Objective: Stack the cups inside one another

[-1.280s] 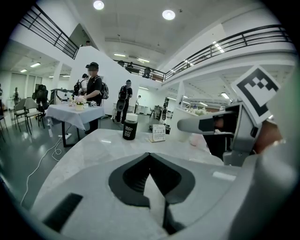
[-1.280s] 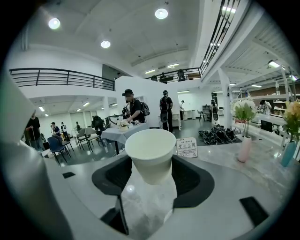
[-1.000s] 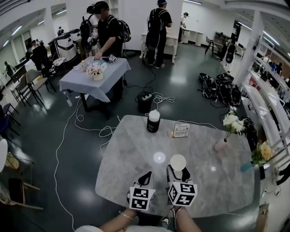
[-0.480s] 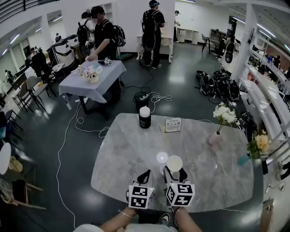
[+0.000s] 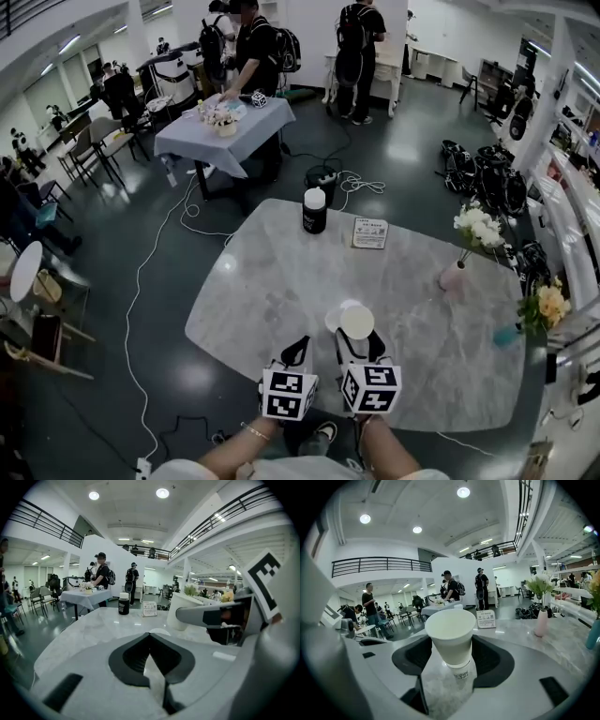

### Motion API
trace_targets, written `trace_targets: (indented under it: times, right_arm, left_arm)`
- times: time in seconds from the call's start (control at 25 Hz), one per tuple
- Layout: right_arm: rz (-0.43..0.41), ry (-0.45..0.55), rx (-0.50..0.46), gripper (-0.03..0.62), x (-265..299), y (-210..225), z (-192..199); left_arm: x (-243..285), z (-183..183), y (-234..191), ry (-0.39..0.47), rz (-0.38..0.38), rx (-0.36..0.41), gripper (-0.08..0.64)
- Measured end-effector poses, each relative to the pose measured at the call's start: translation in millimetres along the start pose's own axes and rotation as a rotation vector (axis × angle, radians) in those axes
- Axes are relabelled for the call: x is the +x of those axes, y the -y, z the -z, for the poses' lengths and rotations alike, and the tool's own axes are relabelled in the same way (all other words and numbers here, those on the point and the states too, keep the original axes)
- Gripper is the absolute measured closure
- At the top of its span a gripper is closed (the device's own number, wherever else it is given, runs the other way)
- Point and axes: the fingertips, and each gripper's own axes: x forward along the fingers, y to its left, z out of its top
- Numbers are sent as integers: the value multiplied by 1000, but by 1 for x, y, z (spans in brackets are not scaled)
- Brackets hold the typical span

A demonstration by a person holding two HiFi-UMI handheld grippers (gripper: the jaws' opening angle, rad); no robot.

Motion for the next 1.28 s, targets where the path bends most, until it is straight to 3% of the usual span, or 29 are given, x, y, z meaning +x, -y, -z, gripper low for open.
trace_targets:
  times: [0.44, 1.28]
  right_arm:
    - [-14, -29, -28, 347, 11, -12, 10]
    - [5, -97, -6, 347, 60, 0, 43]
  left_arm:
    - [-5, 8, -17, -30, -32, -34, 565]
    - [37, 38, -44, -120, -15, -77, 565]
